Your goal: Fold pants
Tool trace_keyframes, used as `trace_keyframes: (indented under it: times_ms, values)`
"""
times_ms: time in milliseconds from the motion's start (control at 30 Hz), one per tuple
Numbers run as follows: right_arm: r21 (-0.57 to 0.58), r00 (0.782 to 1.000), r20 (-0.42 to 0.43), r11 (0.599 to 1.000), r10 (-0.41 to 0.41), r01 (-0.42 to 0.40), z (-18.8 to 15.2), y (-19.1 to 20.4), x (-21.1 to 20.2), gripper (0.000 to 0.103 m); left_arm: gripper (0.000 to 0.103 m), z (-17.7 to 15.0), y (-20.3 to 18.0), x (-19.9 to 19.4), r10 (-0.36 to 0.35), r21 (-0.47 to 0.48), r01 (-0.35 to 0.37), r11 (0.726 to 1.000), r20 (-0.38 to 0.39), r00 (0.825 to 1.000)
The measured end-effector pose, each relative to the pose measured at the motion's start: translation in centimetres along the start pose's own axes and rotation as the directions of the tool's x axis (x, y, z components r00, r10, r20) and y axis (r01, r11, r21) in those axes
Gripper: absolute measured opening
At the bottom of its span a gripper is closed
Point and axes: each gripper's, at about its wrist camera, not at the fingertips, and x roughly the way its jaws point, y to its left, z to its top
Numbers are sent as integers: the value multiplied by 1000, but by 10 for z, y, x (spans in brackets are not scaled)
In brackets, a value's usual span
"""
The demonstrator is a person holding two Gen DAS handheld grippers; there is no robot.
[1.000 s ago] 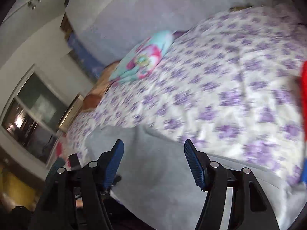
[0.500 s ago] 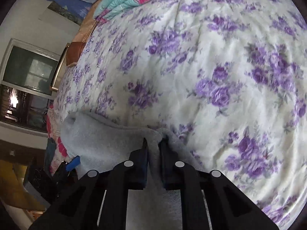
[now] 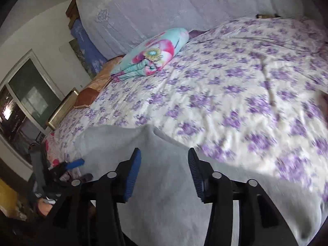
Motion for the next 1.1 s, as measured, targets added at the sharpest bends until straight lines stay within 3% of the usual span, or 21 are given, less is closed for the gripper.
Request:
trace_keyframes:
  times_ms: [67, 133, 167, 200, 233, 267, 300, 333, 400, 433, 500, 667, 767, 867, 900, 933, 967, 1033, 1100]
  values:
    - [39, 989, 48, 990, -138, 136, -40, -28, -17, 54, 98, -6, -23, 5, 20, 56, -19, 998, -10, 1000]
    - [142, 964, 29, 956, -263, 257, -67, -80, -17, 52, 98, -19, -28, 38, 54, 67, -47, 997, -110, 993]
    - [208, 975, 4, 954, -224, 218, -78, -113, -13, 40, 98, -26, -25, 52, 71, 68, -63, 996, -123, 990]
    - [249, 983, 48, 956, -175, 158, -86, -137, -18, 3, 99, -32, -29, 53, 98, 104, -91, 990, -61, 993]
    - [271, 986, 84, 956, -144, 117, -89, -149, -28, 0, 99, -34, -36, 54, 133, 126, -126, 984, -52, 990]
    - [304, 990, 106, 951, -95, 59, -89, -153, -41, 0, 99, -32, -40, 53, 156, 120, -148, 982, -59, 986]
    - [301, 985, 150, 953, -81, 32, -89, -149, -58, 8, 99, -28, -40, 50, 152, 99, -145, 984, -68, 986]
    - [262, 976, 200, 965, -82, 28, -91, -141, -76, 32, 99, -24, -39, 45, 123, 67, -118, 991, -71, 990]
    - [210, 942, 302, 974, -144, 82, -103, -126, -118, 69, 99, -19, -37, 32, 57, 4, -57, 998, -61, 996]
    - [206, 932, 329, 975, -152, 86, -113, -126, -133, 70, 99, -18, -36, 25, 42, -17, -43, 999, -46, 998]
    - [271, 938, 307, 960, -159, 74, -134, -136, -146, 70, 99, -17, -36, 18, 28, -41, -29, 999, -26, 999]
    - [466, 965, 231, 885, -126, 4, -176, -180, -118, 67, 99, -21, -39, 29, -50, -105, 41, 994, -81, 996]
    - [444, 945, 301, 896, -128, -21, -169, -184, -106, 68, 98, -22, -41, 32, -50, -111, 39, 993, -93, 994]
    - [430, 929, 333, 903, -164, 5, -154, -189, -95, 67, 98, -24, -38, 26, -70, -126, 59, 990, -86, 994]
    - [423, 924, 334, 906, -187, 31, -150, -188, -92, 62, 98, -23, -36, 26, -71, -134, 59, 989, -84, 994]
    - [418, 922, 318, 905, -219, 71, -146, -186, -88, 36, 98, -24, -33, 25, -72, -143, 60, 988, -82, 994]
    - [419, 925, 302, 904, -231, 89, -141, -185, -86, 30, 98, -25, -31, 24, -74, -153, 61, 986, -80, 994]
    - [398, 908, 301, 904, -291, 157, -131, -170, -95, 28, 98, -25, -28, 21, -78, -164, 66, 984, -69, 995]
    - [244, 855, 304, 902, -420, 356, -110, -126, -103, 28, 98, -25, -24, 16, -72, -169, 62, 984, -53, 996]
